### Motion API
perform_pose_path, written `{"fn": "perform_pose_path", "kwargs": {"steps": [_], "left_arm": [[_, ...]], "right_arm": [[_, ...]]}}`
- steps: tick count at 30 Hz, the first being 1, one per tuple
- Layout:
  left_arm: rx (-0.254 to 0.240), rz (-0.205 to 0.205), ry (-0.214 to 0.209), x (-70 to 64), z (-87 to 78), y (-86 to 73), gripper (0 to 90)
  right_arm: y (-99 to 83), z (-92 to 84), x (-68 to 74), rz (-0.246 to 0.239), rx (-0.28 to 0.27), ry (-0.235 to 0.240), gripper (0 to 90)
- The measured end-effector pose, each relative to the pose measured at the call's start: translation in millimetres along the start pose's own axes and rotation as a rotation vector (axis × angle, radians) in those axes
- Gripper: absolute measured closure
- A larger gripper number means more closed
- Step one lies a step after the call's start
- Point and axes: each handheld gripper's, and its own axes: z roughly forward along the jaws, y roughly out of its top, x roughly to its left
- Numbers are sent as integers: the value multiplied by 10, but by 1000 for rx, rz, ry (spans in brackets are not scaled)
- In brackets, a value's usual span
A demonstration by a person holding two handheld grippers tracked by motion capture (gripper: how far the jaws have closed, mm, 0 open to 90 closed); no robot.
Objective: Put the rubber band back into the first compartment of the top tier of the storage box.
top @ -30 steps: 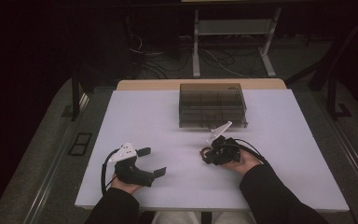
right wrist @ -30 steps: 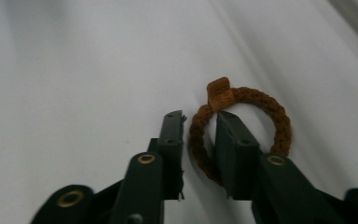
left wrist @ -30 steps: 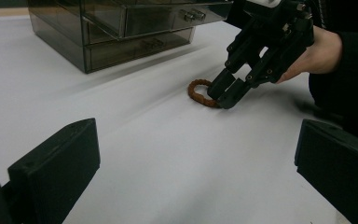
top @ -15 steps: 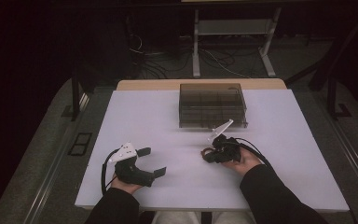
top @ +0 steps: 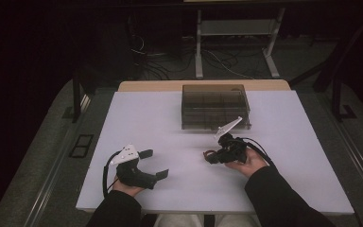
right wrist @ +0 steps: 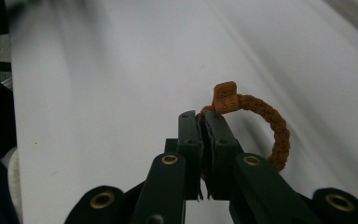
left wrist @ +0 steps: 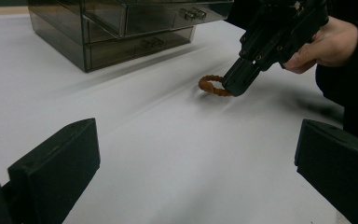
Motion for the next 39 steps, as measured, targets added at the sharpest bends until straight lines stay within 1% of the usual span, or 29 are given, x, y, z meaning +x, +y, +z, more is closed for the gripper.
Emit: {"fn": "perform_pose_path", "kwargs": {"steps": [2,5,13,18,26,27,33,38,39], "left_arm": [[0,-1,-1,0,1,0,0],[1,1,0,-1,1,0,0],[-1,0,-1,-3,0,0,0],[-1,-1,-1,-2,-1,0,0],[-1,0,-1,-2,-1,0,0],[-1,0,-1,-3,-2,0,0],[-2,-2,-1,-4,-1,1,0],[-1,-1,-1,-4,0,1,0],[-2,-1,-2,-4,0,1,0]], "right_arm": [[4,-22,2,-6,-6,5,849],[19,-51,18,-2,-13,11,849],[66,-104,56,-7,-18,20,849],[119,-137,77,-19,-16,20,849],[210,-203,86,-42,-28,17,849],[220,-212,90,-36,-29,15,849],[273,-260,103,-43,-32,11,849],[316,-301,104,-62,-33,5,849],[328,-308,113,-55,-37,10,849]]}}
